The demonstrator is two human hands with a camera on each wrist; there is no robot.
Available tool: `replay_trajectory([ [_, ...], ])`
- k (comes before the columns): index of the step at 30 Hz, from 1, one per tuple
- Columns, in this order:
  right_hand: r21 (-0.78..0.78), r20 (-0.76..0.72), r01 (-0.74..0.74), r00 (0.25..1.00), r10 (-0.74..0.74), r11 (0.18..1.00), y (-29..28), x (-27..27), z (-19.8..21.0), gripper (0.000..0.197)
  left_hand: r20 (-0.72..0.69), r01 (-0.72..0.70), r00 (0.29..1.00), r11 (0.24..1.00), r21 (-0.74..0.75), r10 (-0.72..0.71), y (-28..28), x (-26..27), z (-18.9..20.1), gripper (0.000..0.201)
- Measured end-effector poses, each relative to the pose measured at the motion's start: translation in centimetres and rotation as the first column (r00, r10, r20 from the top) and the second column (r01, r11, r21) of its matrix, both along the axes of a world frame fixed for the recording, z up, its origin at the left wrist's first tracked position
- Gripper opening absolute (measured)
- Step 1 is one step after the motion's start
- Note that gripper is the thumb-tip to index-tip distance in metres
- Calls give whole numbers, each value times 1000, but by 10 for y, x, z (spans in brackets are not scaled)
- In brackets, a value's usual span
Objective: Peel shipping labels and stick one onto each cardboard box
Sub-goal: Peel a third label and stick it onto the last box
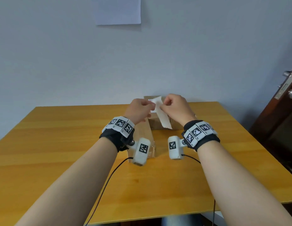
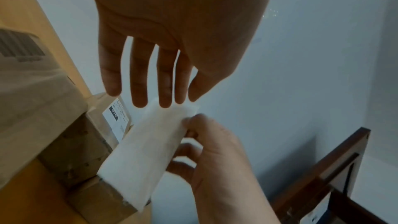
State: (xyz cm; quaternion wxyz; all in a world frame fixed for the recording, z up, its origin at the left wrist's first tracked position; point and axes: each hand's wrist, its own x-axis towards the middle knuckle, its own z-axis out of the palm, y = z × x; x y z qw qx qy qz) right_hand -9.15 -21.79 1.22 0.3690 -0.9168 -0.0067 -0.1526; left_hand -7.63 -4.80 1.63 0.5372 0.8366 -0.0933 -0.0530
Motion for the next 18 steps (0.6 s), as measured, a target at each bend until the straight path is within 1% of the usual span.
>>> replay_trajectory([
  [2,8,98,-96,991,95,995,13,1,7,16,-39,-41,999,987,-156,35,6,-1,4,26],
  [4,21,164,-162,974,156,987,24,4,8,14,-101,-75,994,952,-298,47,12,-3,9,32],
  [6,-7,229,-205,952,201,979,31,10,5,13,-127,-91,991,920,-381,46,18,-5,14,37],
  [8,-27,260,-225,939,224,974,38,12,5,12,-118,-95,992,909,-406,51,24,-5,15,41],
  [10,-31,276,-248,929,247,968,42,14,4,16,-103,-84,994,908,-411,46,30,-4,15,43],
  [13,-49,284,-274,918,276,961,46,17,3,23,-97,-78,995,900,-429,40,36,-4,12,35],
  [18,-100,296,-260,914,278,960,51,19,0,23,-103,-97,993,887,-451,56,41,-4,10,28],
])
